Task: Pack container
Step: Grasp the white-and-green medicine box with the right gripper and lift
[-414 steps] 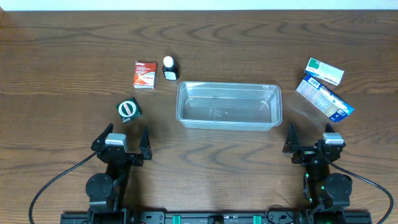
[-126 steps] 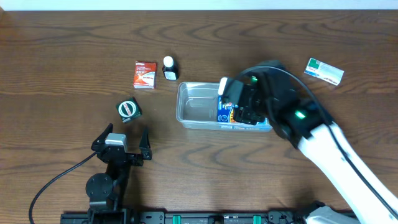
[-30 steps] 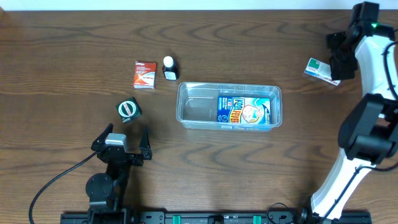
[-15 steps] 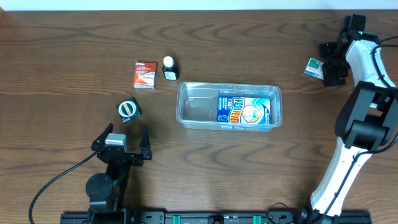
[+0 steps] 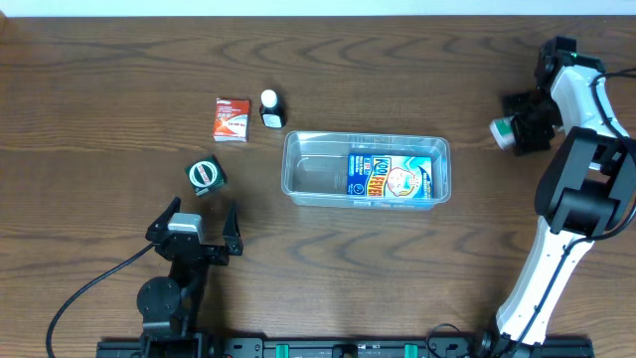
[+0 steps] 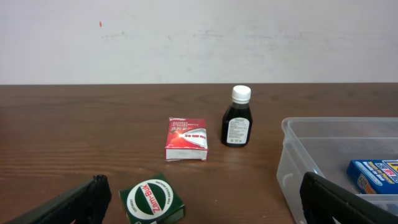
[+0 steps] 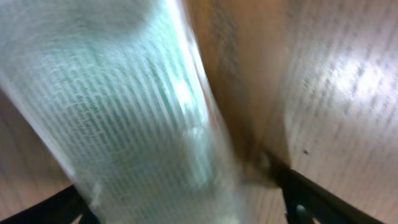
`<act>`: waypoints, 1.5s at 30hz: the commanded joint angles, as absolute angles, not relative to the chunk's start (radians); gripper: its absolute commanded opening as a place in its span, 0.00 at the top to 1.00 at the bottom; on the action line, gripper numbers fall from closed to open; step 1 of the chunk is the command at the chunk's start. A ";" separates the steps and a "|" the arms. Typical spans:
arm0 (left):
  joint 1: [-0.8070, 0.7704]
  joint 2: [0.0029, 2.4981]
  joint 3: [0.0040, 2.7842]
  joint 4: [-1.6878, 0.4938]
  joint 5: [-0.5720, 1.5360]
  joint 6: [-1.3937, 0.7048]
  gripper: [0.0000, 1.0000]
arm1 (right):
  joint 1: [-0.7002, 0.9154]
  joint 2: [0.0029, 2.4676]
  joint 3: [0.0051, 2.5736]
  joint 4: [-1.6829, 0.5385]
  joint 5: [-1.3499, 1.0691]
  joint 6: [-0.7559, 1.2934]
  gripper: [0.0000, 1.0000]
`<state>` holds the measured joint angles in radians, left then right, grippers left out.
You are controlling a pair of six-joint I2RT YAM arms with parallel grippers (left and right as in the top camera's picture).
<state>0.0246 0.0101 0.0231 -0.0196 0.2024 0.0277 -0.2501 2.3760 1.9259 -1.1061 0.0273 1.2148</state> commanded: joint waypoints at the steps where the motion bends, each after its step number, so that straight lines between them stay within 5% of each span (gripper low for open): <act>1: 0.030 0.004 0.004 -0.052 0.208 0.041 0.02 | -0.260 2.408 1.929 -1.140 0.057 1.156 0.21; 13: 0.030 0.004 0.004 -0.052 0.208 0.041 0.02 | -0.307 2.408 1.929 -1.081 0.118 0.810 0.09; 24: 0.030 0.004 0.004 -0.052 0.208 0.041 0.02 | -0.314 2.408 1.929 -1.042 0.046 0.628 0.12; 33: 0.030 0.004 0.004 -0.052 0.208 0.041 0.02 | -0.307 2.408 1.929 -1.044 -0.087 0.576 0.22; 39: 0.030 0.004 0.004 -0.052 0.209 0.041 0.02 | -0.307 2.408 1.929 -1.048 -0.086 0.493 0.51; 45: 0.030 0.004 0.004 -0.052 0.208 0.041 0.02 | -0.307 2.408 1.929 -1.059 -0.086 0.436 0.66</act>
<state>0.0246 0.0101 0.0231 -0.0196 0.2024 0.0277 -0.3103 2.3779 1.9343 -1.0569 -0.0509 0.4835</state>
